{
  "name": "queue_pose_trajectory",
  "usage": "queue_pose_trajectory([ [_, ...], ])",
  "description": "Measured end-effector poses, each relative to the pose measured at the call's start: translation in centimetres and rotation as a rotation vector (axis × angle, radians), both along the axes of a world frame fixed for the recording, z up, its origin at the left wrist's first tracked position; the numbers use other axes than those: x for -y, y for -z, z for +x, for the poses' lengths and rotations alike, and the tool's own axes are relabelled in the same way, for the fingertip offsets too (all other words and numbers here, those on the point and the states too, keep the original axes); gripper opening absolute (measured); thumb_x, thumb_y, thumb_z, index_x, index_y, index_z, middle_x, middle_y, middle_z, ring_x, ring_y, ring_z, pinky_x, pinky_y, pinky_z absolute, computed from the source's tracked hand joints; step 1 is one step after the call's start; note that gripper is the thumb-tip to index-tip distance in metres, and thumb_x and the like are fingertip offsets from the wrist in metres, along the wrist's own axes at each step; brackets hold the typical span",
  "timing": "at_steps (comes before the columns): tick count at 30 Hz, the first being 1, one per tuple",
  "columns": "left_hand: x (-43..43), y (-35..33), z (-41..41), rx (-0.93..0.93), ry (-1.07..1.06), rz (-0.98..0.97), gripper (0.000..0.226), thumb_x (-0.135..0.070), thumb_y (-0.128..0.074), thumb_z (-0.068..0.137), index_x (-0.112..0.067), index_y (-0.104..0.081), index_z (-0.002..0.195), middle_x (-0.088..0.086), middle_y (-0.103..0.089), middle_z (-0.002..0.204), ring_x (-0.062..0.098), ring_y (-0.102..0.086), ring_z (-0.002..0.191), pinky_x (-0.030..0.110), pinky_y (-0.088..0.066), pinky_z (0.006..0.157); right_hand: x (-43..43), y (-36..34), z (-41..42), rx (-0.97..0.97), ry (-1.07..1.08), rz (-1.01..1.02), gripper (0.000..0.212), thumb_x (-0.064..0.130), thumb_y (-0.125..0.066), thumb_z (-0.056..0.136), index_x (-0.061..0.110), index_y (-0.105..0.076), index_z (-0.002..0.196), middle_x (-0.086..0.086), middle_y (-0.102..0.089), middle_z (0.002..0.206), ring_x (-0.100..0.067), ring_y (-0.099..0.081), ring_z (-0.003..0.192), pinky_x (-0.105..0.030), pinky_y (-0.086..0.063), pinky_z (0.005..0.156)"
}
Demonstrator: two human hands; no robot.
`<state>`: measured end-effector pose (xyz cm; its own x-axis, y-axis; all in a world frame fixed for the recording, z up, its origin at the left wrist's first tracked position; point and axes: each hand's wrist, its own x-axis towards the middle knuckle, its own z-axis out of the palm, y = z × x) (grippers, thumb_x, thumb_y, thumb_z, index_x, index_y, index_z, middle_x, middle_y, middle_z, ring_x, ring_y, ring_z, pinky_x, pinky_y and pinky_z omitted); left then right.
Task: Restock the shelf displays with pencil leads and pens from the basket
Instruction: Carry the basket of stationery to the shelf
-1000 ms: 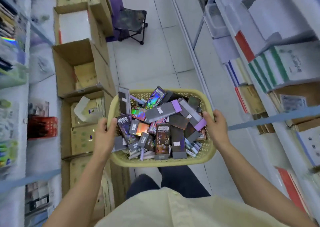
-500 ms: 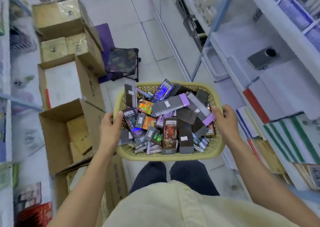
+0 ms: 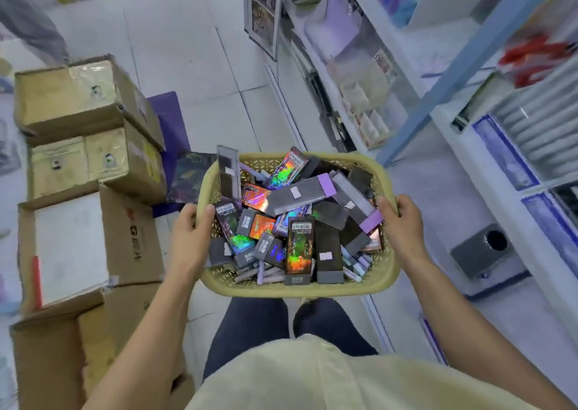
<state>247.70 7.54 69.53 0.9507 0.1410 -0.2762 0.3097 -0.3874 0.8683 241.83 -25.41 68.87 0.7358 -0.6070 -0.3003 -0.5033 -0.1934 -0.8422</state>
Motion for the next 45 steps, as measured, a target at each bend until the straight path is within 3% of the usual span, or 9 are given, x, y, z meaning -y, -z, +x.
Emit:
queue_pose_trajectory([
  [13, 1.0, 1.2, 33.0, 0.022, 0.127, 0.027, 0.036, -0.037, -0.054, 0.097, -0.006, -0.048, 0.080, 0.002, -0.045, 0.069, 0.014, -0.041, 0.065, 0.035, -0.033, 0.063, 0.1, 1.5, 27.9, 0.019, 0.130, 0.102, 0.026, 0.030, -0.056, 0.097, 0.004, -0.059, 0.092, -0.023, -0.064, 0.089, -0.034, -0.061, 0.081, -0.046, -0.050, 0.077],
  [18, 2.8, 0.8, 43.5, -0.010, 0.181, 0.065, 0.042, -0.044, -0.052, 0.095, -0.003, -0.050, 0.086, 0.017, -0.048, 0.074, 0.018, -0.043, 0.069, 0.036, -0.035, 0.063, 0.6, 1.1, 35.7, 0.023, 0.230, 0.116, 0.028, 0.028, -0.056, 0.096, 0.023, -0.047, 0.071, 0.004, -0.050, 0.067, -0.008, -0.048, 0.060, -0.022, -0.037, 0.055],
  [21, 5.0, 1.2, 48.9, -0.016, 0.238, 0.091, 0.036, -0.040, -0.051, 0.097, -0.006, -0.052, 0.086, 0.009, -0.051, 0.073, 0.016, -0.044, 0.068, 0.035, -0.035, 0.061, 1.9, 1.7, 39.8, -0.003, 0.262, 0.113, 0.027, 0.029, -0.054, 0.097, 0.016, -0.050, 0.074, -0.002, -0.051, 0.069, -0.014, -0.049, 0.065, -0.021, -0.038, 0.057],
  [26, 8.0, 1.7, 55.4, -0.009, 0.289, 0.111, 0.030, -0.039, -0.052, 0.097, -0.012, -0.054, 0.084, 0.005, -0.054, 0.073, 0.014, -0.045, 0.066, 0.034, -0.037, 0.061, 4.1, 2.5, 45.1, -0.034, 0.291, 0.156, 0.034, 0.033, -0.051, 0.099, 0.000, -0.054, 0.100, -0.026, -0.059, 0.096, -0.028, -0.055, 0.080, -0.038, -0.043, 0.072],
  [29, 9.1, 1.6, 58.6, -0.026, 0.324, 0.136, 0.034, -0.038, -0.052, 0.097, -0.008, -0.052, 0.082, 0.001, -0.049, 0.069, 0.011, -0.041, 0.062, 0.032, -0.034, 0.057, 4.5, 2.7, 46.8, -0.056, 0.325, 0.144, 0.033, 0.032, -0.052, 0.098, 0.000, -0.056, 0.100, -0.020, -0.062, 0.098, -0.032, -0.058, 0.089, -0.039, -0.044, 0.077],
  [35, 11.9, 2.7, 65.5, -0.058, 0.474, 0.155, 0.039, -0.041, -0.053, 0.093, -0.007, -0.048, 0.077, 0.003, -0.047, 0.069, 0.017, -0.041, 0.066, 0.036, -0.035, 0.061, 4.0, 4.7, 49.2, -0.134, 0.504, 0.205, 0.060, 0.043, -0.050, 0.098, 0.006, -0.039, 0.144, -0.012, -0.038, 0.151, -0.028, -0.038, 0.138, -0.043, -0.032, 0.113],
  [37, 13.1, 3.0, 67.7, -0.036, 0.550, 0.171, 0.038, -0.047, -0.050, 0.088, -0.012, -0.048, 0.073, 0.000, -0.047, 0.067, 0.016, -0.041, 0.064, 0.035, -0.035, 0.059, 3.3, 5.1, 49.8, -0.160, 0.591, 0.179, 0.055, 0.041, -0.051, 0.098, 0.006, -0.044, 0.139, -0.013, -0.048, 0.140, -0.027, -0.045, 0.129, -0.037, -0.037, 0.103],
  [40, 15.1, 3.5, 71.1, -0.005, 0.711, 0.175, 0.039, -0.046, -0.049, 0.087, -0.010, -0.046, 0.071, 0.000, -0.045, 0.064, 0.015, -0.039, 0.062, 0.034, -0.034, 0.056, 1.8, 5.5, 50.7, -0.125, 0.719, 0.106, 0.028, 0.034, -0.053, 0.098, 0.008, -0.052, 0.089, -0.007, -0.053, 0.082, -0.025, -0.050, 0.081, -0.036, -0.033, 0.066],
  [45, 18.1, 5.6, 77.9, -0.029, 0.988, 0.136, 0.035, -0.025, -0.055, 0.099, 0.003, -0.048, 0.078, 0.020, -0.051, 0.071, 0.019, -0.043, 0.068, 0.030, -0.036, 0.060, -3.1, 6.8, 52.7, -0.095, 1.038, 0.122, 0.036, 0.030, -0.056, 0.097, 0.002, -0.045, 0.076, -0.005, -0.047, 0.066, -0.018, -0.045, 0.062, -0.032, -0.032, 0.059],
])
